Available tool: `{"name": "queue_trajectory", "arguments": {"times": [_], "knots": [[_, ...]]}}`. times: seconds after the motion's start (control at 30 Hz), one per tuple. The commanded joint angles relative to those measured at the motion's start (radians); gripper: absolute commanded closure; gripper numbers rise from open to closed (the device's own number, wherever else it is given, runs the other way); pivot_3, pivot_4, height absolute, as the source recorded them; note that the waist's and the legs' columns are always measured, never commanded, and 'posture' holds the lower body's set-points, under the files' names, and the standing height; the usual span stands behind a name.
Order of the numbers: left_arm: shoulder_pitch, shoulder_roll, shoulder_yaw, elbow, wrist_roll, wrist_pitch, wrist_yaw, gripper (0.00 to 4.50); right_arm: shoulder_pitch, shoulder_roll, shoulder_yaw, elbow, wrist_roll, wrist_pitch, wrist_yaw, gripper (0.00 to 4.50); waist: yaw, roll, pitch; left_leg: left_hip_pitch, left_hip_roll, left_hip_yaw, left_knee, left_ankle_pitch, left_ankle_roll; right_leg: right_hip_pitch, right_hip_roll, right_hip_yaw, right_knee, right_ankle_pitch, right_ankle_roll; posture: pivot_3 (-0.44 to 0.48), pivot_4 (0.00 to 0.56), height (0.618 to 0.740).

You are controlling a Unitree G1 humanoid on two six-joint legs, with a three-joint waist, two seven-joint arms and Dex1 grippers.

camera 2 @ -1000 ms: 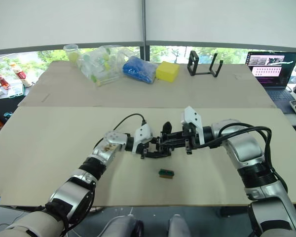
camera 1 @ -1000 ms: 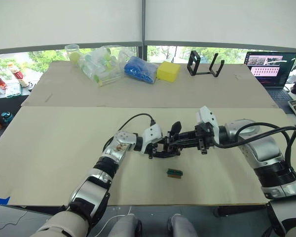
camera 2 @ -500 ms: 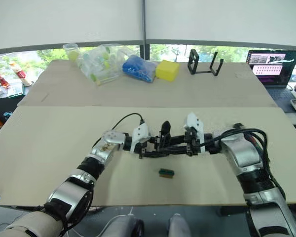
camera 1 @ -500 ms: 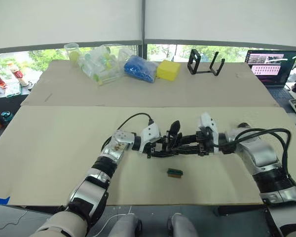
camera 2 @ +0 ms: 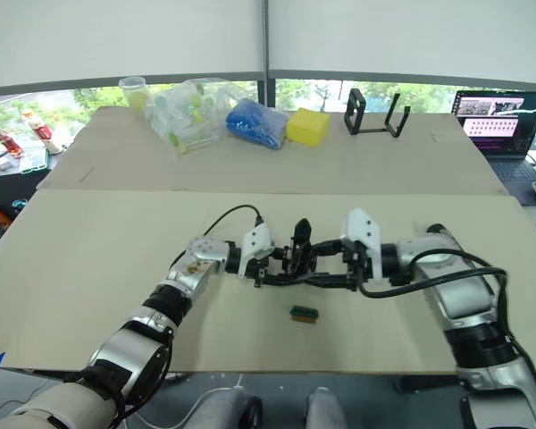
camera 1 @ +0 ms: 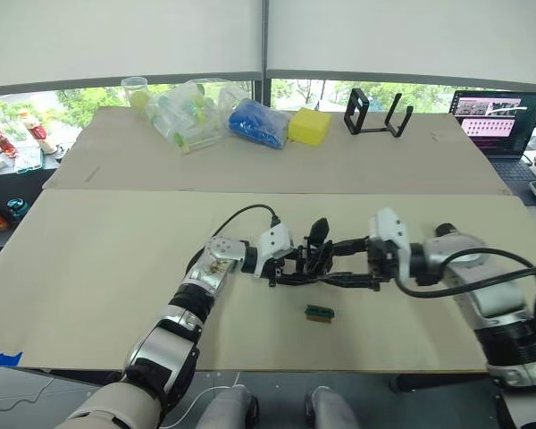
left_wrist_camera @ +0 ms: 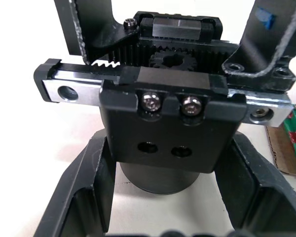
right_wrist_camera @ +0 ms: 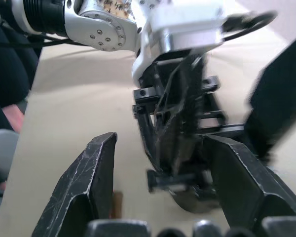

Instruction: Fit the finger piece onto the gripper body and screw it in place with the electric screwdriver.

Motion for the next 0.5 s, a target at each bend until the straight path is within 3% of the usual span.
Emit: {"name": "queue_trajectory", "arguments": {"times": [0.03, 0.27, 0.3, 0.43, 0.5], "knots": [[-0.023, -0.02, 0.011, 0.043, 0.002, -0.008, 0.026, 2.2, -0.001, -0.065, -0.09, -0.062, 0.053, 0.041, 0.008, 1.43, 0.006, 0.0, 0.0, 0.0, 0.0, 0.0, 0.0, 0.0, 0.0, 0.0, 0.0, 0.0, 0.0, 0.0, 0.0, 0.0, 0.15, 0.74], [-0.069, -0.04, 0.021, 0.133, 0.027, -0.026, 0.067, 2.2, 0.033, -0.167, -0.189, -0.155, 0.132, 0.17, -0.009, 1.43, 0.022, 0.0, 0.0, 0.0, 0.0, 0.0, 0.002, -0.003, 0.006, 0.001, -0.002, 0.001, 0.0, 0.0, 0.0, 0.0, 0.15, 0.74], [-0.074, -0.042, 0.023, 0.144, 0.028, -0.025, 0.07, 2.2, 0.037, -0.175, -0.197, -0.165, 0.143, 0.188, -0.013, 1.17, 0.023, 0.0, 0.0, -0.001, 0.0, 0.0, 0.002, -0.003, 0.006, 0.001, -0.002, 0.001, 0.0, 0.0, 0.0, 0.0, 0.15, 0.74], [-0.082, -0.023, 0.023, 0.159, 0.03, -0.017, 0.049, 0.28, 0.05, -0.226, -0.237, -0.203, 0.168, 0.268, -0.049, 0.0, 0.021, -0.001, 0.0, -0.001, 0.0, 0.0, 0.003, -0.005, 0.008, 0.0, -0.003, 0.002, 0.0, 0.0, 0.0, 0.0, 0.15, 0.74], [-0.061, 0.02, 0.025, 0.116, 0.024, -0.007, 0.006, 0.05, 0.045, -0.28, -0.252, -0.202, 0.16, 0.33, -0.074, 0.0, 0.019, -0.001, 0.001, -0.002, 0.0, 0.0, 0.002, -0.005, 0.008, -0.001, -0.002, 0.002, 0.0, 0.0, 0.0, 0.0, 0.15, 0.74]]}}
